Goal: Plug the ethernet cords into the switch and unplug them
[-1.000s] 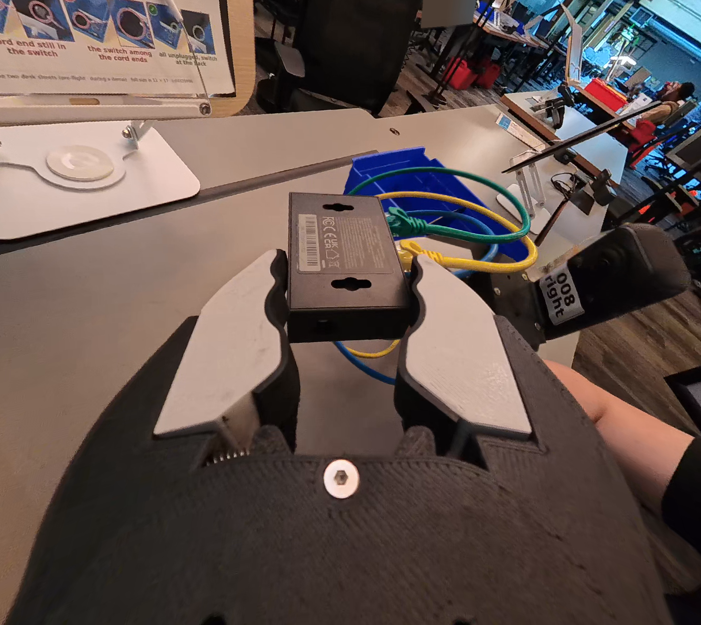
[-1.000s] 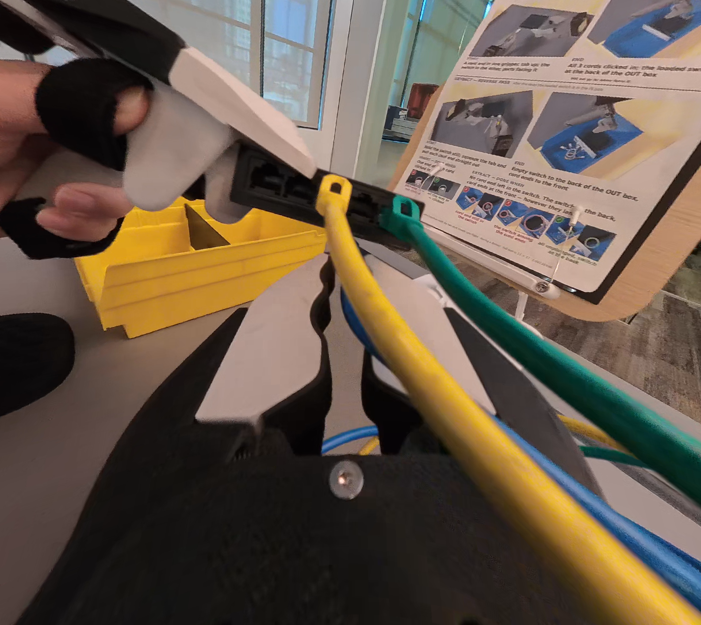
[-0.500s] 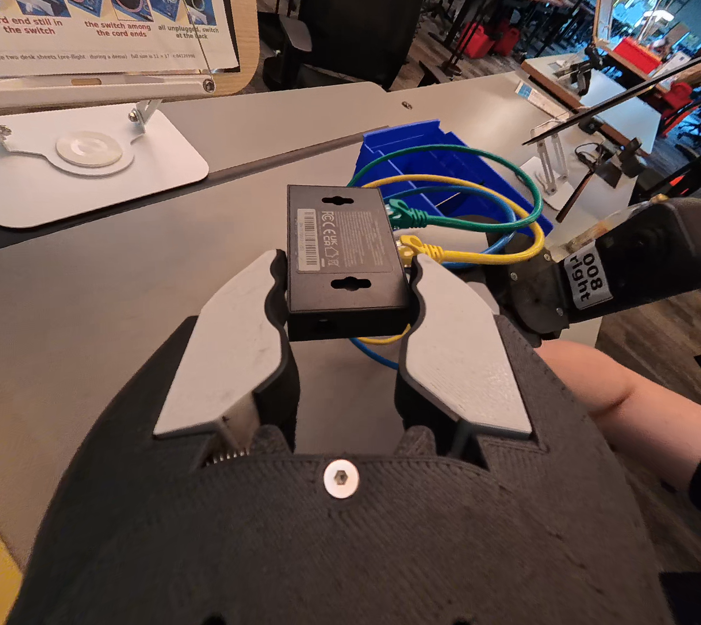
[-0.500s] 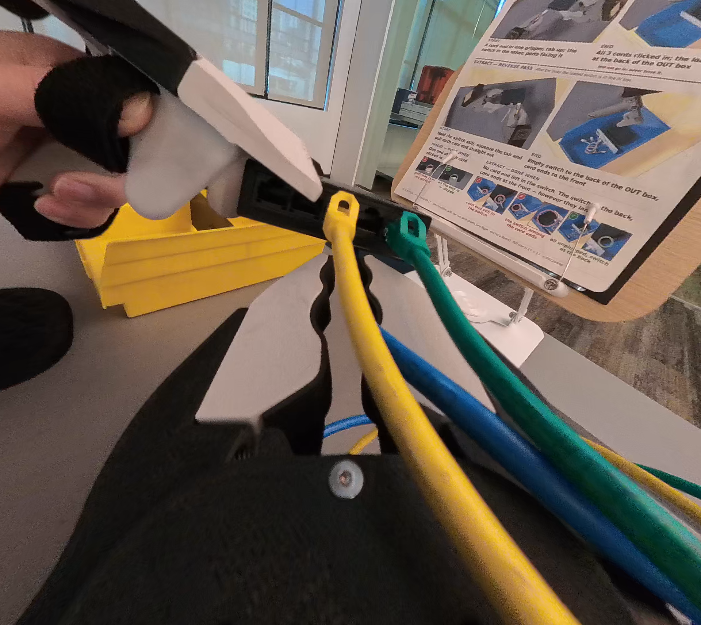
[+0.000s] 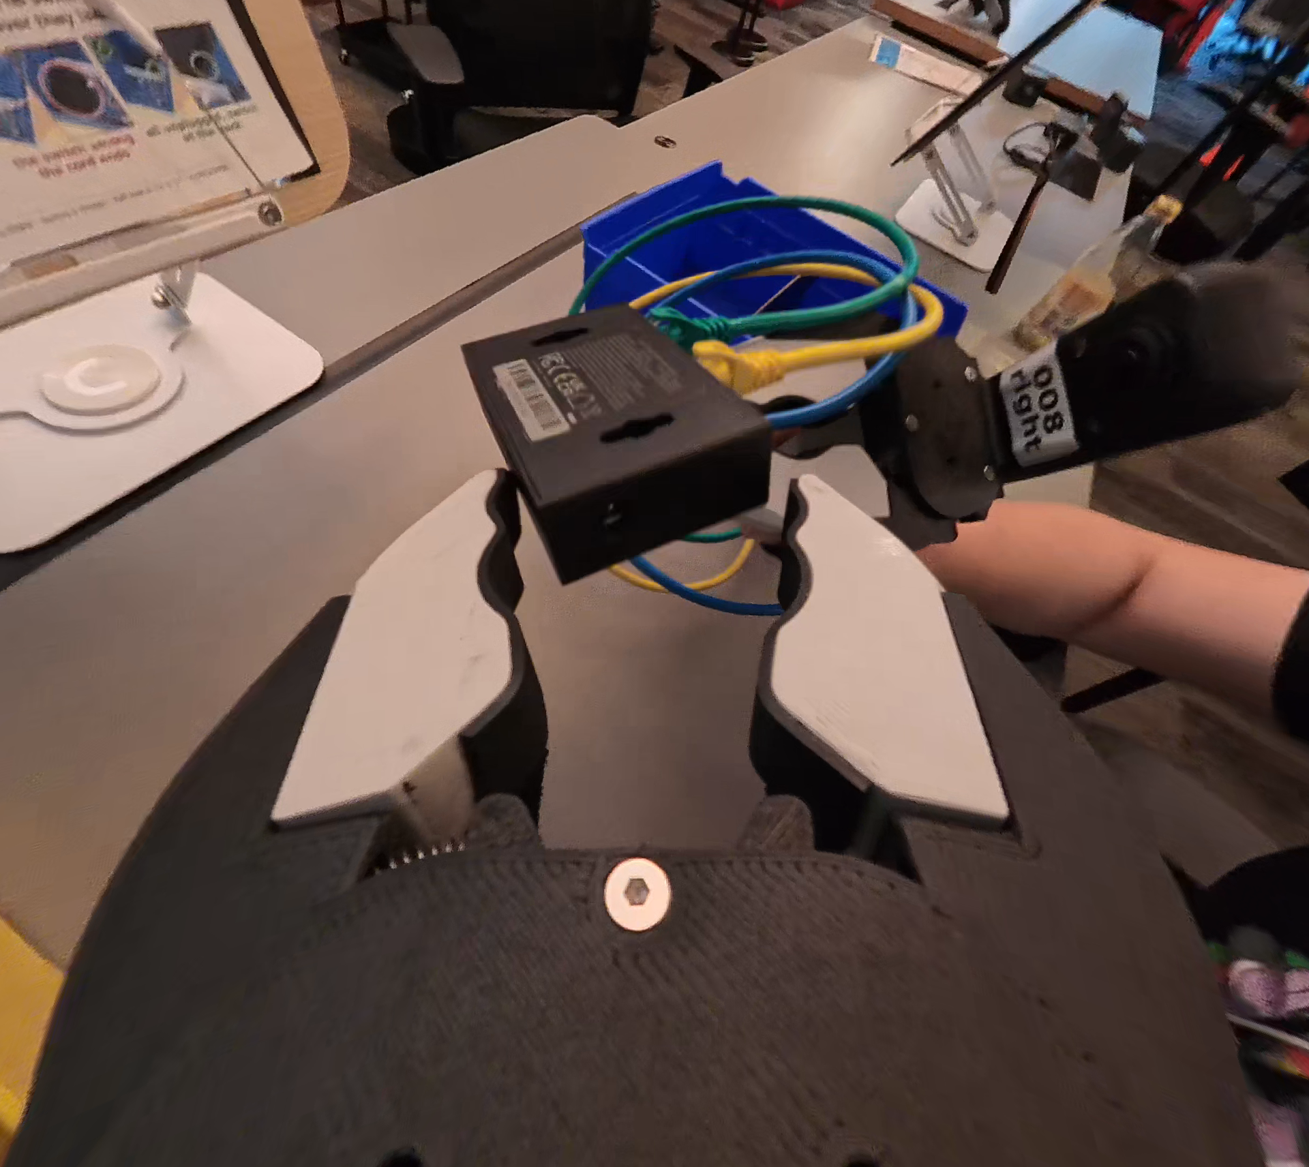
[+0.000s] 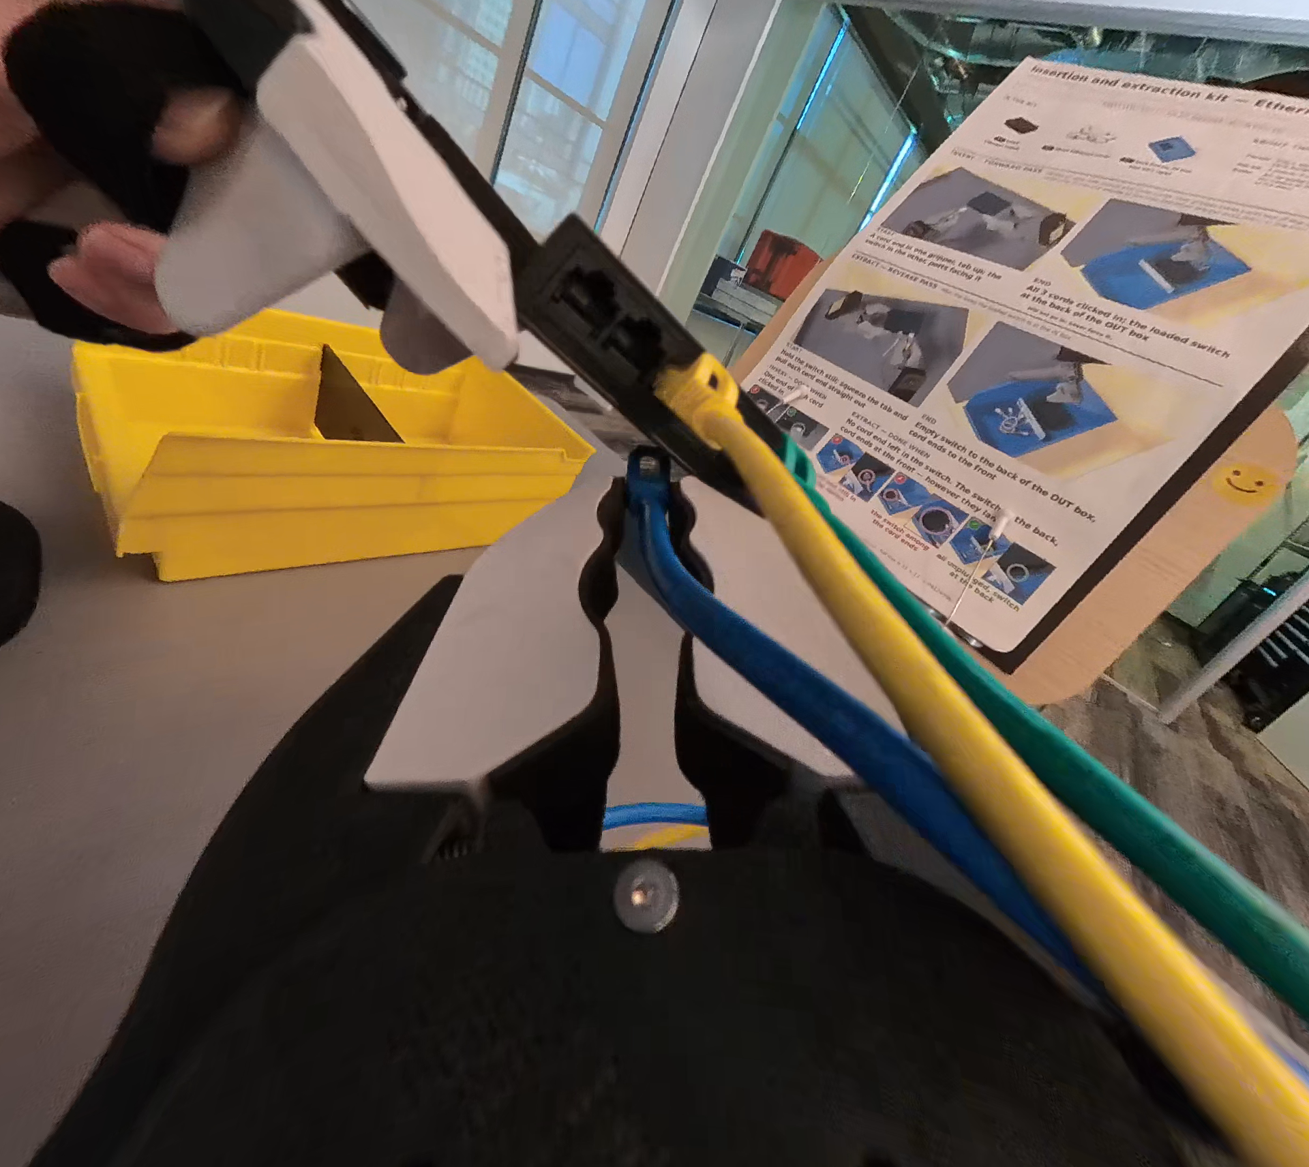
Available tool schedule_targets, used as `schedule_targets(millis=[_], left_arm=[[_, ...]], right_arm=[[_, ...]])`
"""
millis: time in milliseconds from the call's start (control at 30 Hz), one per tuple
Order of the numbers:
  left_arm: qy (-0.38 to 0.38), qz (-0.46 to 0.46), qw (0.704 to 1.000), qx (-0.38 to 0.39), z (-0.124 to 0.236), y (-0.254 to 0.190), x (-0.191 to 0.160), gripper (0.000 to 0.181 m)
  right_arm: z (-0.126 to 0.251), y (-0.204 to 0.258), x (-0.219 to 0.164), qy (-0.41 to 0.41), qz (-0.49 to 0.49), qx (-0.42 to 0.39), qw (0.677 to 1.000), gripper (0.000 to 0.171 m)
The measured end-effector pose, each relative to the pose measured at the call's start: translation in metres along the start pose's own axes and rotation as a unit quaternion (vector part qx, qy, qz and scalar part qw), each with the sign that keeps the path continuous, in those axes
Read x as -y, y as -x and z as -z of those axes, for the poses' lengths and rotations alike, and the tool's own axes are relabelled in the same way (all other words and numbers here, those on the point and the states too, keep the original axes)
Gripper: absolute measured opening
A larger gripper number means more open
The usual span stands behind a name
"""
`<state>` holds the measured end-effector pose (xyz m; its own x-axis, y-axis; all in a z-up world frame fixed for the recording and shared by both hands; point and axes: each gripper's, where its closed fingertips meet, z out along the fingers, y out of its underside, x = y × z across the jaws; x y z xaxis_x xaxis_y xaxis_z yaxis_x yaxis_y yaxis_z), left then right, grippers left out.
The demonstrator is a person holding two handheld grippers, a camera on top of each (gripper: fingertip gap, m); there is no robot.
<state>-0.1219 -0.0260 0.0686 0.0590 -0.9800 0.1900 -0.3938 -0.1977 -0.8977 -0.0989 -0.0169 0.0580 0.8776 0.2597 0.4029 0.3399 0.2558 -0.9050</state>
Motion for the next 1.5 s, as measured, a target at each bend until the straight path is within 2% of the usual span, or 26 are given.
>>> schedule_targets(millis=[133,233,400,567,700,800,900,1067,1100,1133,1200,1367,1500], left_arm=[[0.047,-0.094,0.992,0.062,-0.012,0.009,-0.013,0.064],[0.073,-0.121,0.985,0.097,-0.025,0.019,-0.024,0.063],[0.037,-0.071,0.992,0.097,-0.031,0.030,-0.040,0.062],[0.036,0.015,0.995,0.086,-0.023,0.052,-0.081,0.062],[0.054,0.087,0.994,0.050,-0.023,0.057,-0.115,0.062],[0.068,0.091,0.992,0.053,-0.027,0.060,-0.132,0.062],[0.084,0.076,0.991,0.067,-0.033,0.061,-0.142,0.062],[0.105,0.067,0.989,0.077,-0.042,0.057,-0.166,0.061],[0.120,0.048,0.987,0.091,-0.043,0.060,-0.175,0.040],[0.133,0.027,0.985,0.109,-0.044,0.063,-0.183,0.030],[0.152,-0.003,0.979,0.136,-0.047,0.066,-0.194,0.027],[0.192,-0.060,0.954,0.224,-0.053,0.081,-0.205,0.053],[0.194,-0.082,0.942,0.261,-0.051,0.091,-0.204,0.049]], right_arm=[[-0.002,-0.006,-0.008,0.019,0.004,-0.007,1.000,0.013],[-0.003,-0.012,-0.021,0.034,-0.007,-0.010,0.999,0.013],[-0.010,-0.003,-0.046,0.088,-0.032,0.028,0.995,0.013],[-0.015,0.049,-0.090,0.199,-0.054,0.159,0.965,0.014],[-0.009,0.083,-0.100,0.203,-0.058,0.243,0.947,0.014],[-0.007,0.087,-0.115,0.233,-0.059,0.236,0.942,0.014],[-0.006,0.079,-0.133,0.261,-0.054,0.194,0.944,0.014],[-0.006,0.073,-0.142,0.271,-0.032,0.167,0.947,0.013],[-0.006,0.075,-0.143,0.275,-0.032,0.173,0.945,0.014],[-0.005,0.076,-0.145,0.282,-0.027,0.178,0.942,0.014],[-0.003,0.078,-0.153,0.302,0.003,0.182,0.936,0.013],[-0.001,0.082,-0.163,0.325,0.081,0.180,0.925,0.013],[-0.001,0.082,-0.165,0.330,0.074,0.181,0.924,0.013]])
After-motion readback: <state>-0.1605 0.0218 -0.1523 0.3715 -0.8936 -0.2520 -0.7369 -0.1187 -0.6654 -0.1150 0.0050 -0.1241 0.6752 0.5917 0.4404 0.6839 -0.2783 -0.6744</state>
